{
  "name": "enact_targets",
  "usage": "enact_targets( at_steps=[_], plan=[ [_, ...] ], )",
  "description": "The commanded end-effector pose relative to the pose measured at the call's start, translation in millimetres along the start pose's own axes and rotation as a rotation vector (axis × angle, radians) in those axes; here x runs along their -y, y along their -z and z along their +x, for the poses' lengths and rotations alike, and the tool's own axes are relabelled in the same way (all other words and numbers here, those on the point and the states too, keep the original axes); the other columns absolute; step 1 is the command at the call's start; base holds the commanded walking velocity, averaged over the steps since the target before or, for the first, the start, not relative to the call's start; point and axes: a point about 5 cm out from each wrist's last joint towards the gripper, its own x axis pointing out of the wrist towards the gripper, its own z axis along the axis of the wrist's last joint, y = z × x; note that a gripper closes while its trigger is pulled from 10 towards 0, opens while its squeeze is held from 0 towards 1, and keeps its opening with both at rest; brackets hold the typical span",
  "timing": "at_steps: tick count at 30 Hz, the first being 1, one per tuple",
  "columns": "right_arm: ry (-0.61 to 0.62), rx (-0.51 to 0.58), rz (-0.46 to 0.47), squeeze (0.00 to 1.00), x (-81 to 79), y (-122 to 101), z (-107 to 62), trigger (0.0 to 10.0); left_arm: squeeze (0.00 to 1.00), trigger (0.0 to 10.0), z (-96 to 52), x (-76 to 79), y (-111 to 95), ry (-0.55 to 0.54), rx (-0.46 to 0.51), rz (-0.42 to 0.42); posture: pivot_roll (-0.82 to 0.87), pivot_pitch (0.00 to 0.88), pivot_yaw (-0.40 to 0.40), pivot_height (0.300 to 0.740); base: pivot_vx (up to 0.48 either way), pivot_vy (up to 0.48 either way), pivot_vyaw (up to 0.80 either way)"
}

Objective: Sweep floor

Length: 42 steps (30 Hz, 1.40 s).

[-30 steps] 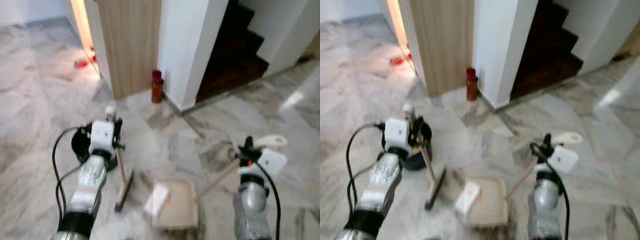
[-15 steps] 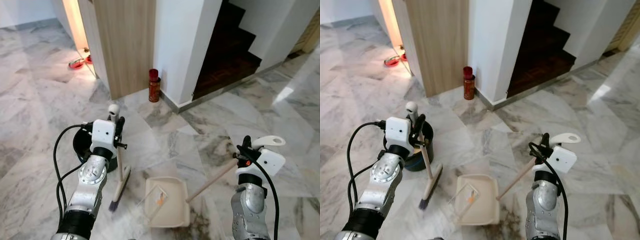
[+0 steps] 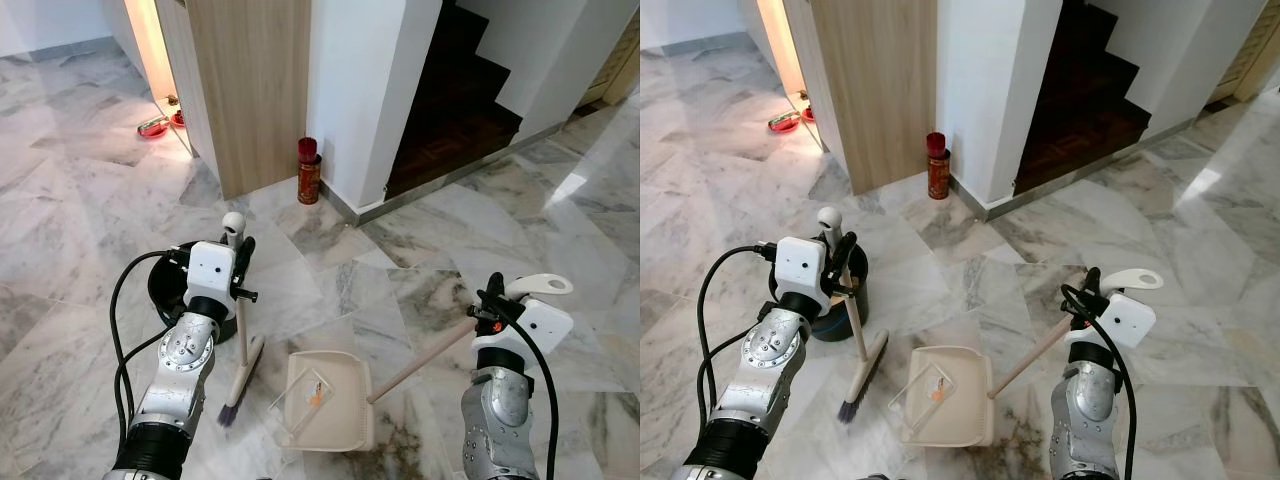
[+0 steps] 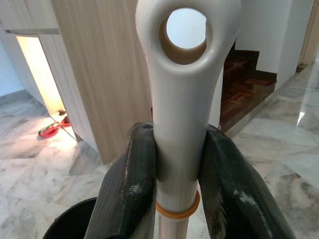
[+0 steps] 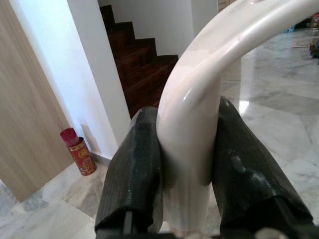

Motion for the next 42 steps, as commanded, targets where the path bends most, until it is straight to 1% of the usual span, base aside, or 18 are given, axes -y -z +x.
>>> enact_targets(
  at_steps=[1, 5, 31, 42],
  plan=[
    [0.014, 0.023, 0.017, 0.0, 2.2, -4.5, 3.1, 10.0, 0.0, 10.0, 3.0, 3.1, -11.0, 0.02, 0.046, 0.005, 0.2, 0.087, -0.046, 0.74, 0.0, 0.0, 0.0],
    [0.012, 0.02, 0.019, 0.0, 1.8, -4.0, 3.3, 10.0, 0.0, 10.0, 2.8, 4.3, -12.3, 0.028, 0.052, 0.013, 0.2, 0.086, -0.047, 0.74, 0.0, 0.0, 0.0],
    [0.018, 0.019, 0.024, 0.0, 2.4, -3.9, 3.6, 10.0, 0.0, 10.0, 2.7, 3.6, -12.0, 0.026, 0.05, 0.001, 0.2, 0.086, -0.045, 0.74, 0.0, 0.0, 0.0],
    [0.019, 0.018, 0.025, 0.0, 2.5, -3.7, 3.6, 10.0, 0.0, 10.0, 2.5, 3.6, -12.0, 0.026, 0.048, 0.0, 0.2, 0.087, -0.045, 0.74, 0.0, 0.262, 0.0]
  ],
)
